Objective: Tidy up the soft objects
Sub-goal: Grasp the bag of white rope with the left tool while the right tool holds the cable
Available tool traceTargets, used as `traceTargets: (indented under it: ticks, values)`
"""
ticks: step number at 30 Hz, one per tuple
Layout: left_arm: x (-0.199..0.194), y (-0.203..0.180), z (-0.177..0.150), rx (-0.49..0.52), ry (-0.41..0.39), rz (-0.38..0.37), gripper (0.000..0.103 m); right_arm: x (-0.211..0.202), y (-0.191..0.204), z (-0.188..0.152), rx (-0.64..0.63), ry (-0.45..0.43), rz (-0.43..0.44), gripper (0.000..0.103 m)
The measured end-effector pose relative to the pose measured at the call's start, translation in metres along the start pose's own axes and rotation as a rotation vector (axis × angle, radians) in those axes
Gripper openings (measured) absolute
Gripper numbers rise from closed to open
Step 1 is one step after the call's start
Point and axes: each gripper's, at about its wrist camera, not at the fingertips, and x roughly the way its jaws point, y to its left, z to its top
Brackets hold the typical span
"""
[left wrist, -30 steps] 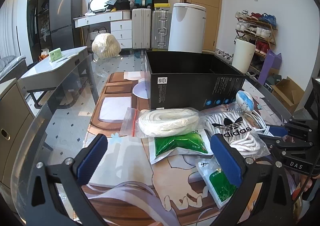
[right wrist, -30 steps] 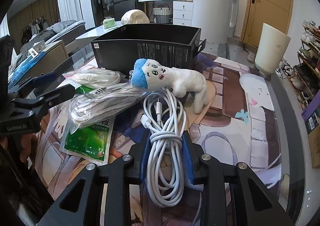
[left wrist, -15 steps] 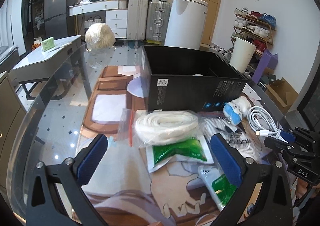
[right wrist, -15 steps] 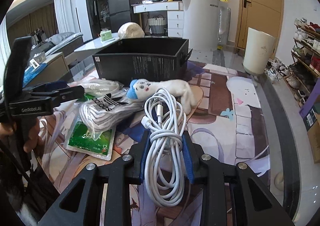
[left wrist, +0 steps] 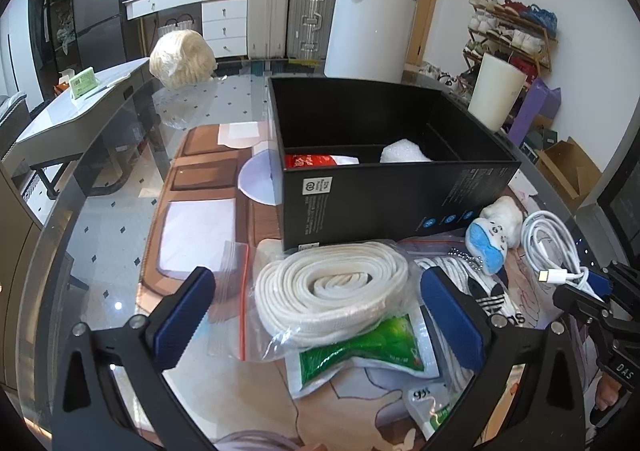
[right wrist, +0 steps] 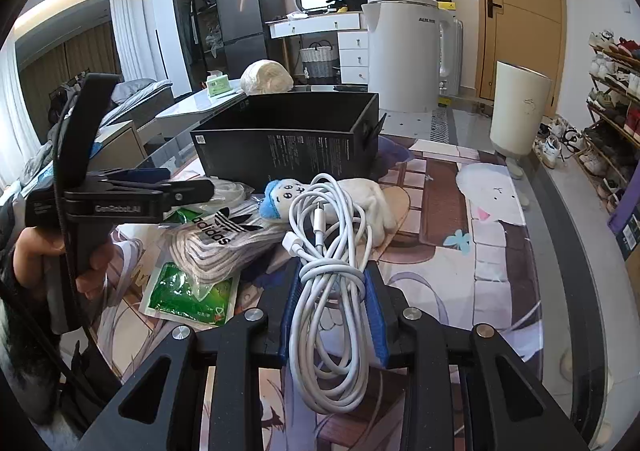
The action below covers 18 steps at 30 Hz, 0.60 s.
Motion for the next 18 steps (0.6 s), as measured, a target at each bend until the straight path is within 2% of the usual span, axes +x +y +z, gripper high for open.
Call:
traceTargets:
  ticks: [4,14,16,18]
  values:
    - [0.007,-0.005,0.001,0.03,0.015,0.015,0.103,0.001,-0.003,0.001,0.006,0.0,0.007,0.03]
    - [0.014,-0.004,0.003,0.027,0.045,0.015,0.103,0.004,-0.001,0.003,-0.001,0.003,0.009,0.03]
    - [0.016,-0.003,0.004,0.026,0.056,0.012,0.101,0.005,0.0,0.004,-0.005,0.004,0.011,0.03]
    - [0.018,-0.002,0.004,0.026,0.062,0.002,0.09,0.006,0.001,0.005,-0.007,0.006,0.009,0.03]
